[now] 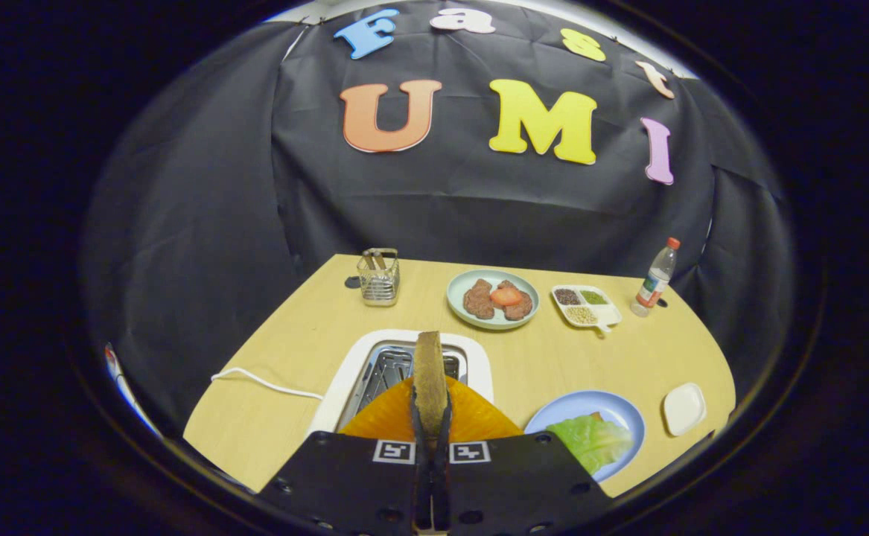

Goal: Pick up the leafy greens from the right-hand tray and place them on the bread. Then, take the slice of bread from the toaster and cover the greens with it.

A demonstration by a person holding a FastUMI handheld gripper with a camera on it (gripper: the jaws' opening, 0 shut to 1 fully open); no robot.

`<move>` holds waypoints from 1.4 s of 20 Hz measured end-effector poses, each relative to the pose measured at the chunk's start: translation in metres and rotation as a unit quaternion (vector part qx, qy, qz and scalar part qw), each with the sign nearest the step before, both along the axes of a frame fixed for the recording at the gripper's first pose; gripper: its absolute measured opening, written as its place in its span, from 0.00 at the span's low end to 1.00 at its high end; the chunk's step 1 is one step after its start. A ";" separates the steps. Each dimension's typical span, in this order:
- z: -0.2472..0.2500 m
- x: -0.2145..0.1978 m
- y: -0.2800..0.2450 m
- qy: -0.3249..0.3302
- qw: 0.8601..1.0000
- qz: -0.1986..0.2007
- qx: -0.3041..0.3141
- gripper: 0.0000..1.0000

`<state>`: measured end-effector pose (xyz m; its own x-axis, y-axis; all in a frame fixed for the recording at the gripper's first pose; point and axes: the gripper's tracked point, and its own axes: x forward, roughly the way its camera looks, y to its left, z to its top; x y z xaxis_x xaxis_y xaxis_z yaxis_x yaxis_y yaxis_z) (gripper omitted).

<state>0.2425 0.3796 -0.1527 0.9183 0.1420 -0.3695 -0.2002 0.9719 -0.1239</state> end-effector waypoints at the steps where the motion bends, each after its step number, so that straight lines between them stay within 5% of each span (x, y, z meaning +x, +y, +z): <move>1: 0.011 -0.003 -0.002 -0.006 1.000 0.002 0.012 0.02; 8: 0.100 -0.023 -0.021 -0.066 0.995 0.023 0.075 0.02; 14: 0.145 -0.026 -0.102 -0.098 0.989 0.007 0.110 0.02; 21: 0.073 -0.007 -0.177 -0.068 0.995 -0.016 0.078 0.02; 28: -0.024 0.004 -0.185 0.009 0.995 -0.028 0.094 0.02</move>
<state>0.2464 0.1947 -0.1767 0.9199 0.1600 -0.3579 -0.1464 0.9871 0.0649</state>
